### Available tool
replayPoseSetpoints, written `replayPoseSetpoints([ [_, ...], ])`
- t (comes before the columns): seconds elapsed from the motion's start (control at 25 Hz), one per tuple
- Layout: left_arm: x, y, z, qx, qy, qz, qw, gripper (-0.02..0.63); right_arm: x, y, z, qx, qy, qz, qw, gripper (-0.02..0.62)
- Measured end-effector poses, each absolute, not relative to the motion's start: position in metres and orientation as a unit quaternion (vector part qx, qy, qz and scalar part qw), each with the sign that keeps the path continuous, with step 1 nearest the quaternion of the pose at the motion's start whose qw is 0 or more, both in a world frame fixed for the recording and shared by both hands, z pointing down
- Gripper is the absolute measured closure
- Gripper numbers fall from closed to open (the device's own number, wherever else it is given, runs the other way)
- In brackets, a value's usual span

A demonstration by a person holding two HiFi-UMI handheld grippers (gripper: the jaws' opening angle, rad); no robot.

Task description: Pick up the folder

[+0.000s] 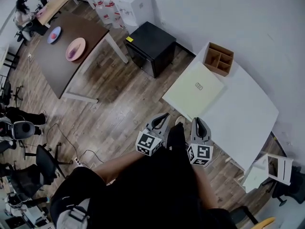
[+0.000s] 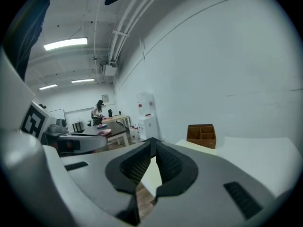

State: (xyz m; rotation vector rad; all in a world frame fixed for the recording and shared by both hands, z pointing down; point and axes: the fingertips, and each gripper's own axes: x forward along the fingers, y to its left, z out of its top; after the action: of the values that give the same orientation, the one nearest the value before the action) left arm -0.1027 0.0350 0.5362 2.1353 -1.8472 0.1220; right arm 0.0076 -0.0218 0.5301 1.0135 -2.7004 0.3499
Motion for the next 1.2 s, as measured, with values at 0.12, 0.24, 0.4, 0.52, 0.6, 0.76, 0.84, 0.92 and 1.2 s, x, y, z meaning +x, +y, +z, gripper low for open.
replayPoseSetpoints([
  [0.12, -0.109, 0.002, 0.546, 0.745, -0.645, 0.054, 0.162, 0.584, 0.013, -0.055, 0.546, 0.359, -0.915, 0.138, 0.124, 0.557],
  [0.24, -0.118, -0.031, 0.554, 0.744, -0.643, 0.055, 0.173, 0.584, 0.015, -0.082, 0.561, 0.366, -0.908, 0.155, 0.132, 0.557],
  [0.4, -0.125, -0.069, 0.564, 0.748, -0.633, 0.075, 0.182, 0.584, 0.022, -0.115, 0.582, 0.383, -0.896, 0.173, 0.144, 0.557],
  [0.52, -0.125, -0.092, 0.576, 0.749, -0.628, 0.097, 0.187, 0.584, 0.037, -0.141, 0.601, 0.405, -0.881, 0.184, 0.161, 0.555],
  [0.6, -0.123, -0.105, 0.586, 0.751, -0.622, 0.116, 0.189, 0.584, 0.046, -0.155, 0.612, 0.411, -0.874, 0.198, 0.169, 0.555],
  [0.76, -0.122, -0.127, 0.607, 0.752, -0.607, 0.14, 0.215, 0.584, 0.056, -0.178, 0.631, 0.414, -0.865, 0.222, 0.178, 0.555],
  [0.84, -0.125, -0.132, 0.614, 0.75, -0.605, 0.151, 0.221, 0.584, 0.056, -0.184, 0.639, 0.407, -0.864, 0.229, 0.185, 0.555],
  [0.92, -0.13, -0.135, 0.621, 0.745, -0.608, 0.16, 0.221, 0.584, 0.055, -0.188, 0.645, 0.397, -0.868, 0.224, 0.194, 0.555],
  [1.2, -0.144, -0.147, 0.639, 0.738, -0.609, 0.17, 0.236, 0.583, 0.051, -0.192, 0.666, 0.38, -0.865, 0.244, 0.218, 0.54],
])
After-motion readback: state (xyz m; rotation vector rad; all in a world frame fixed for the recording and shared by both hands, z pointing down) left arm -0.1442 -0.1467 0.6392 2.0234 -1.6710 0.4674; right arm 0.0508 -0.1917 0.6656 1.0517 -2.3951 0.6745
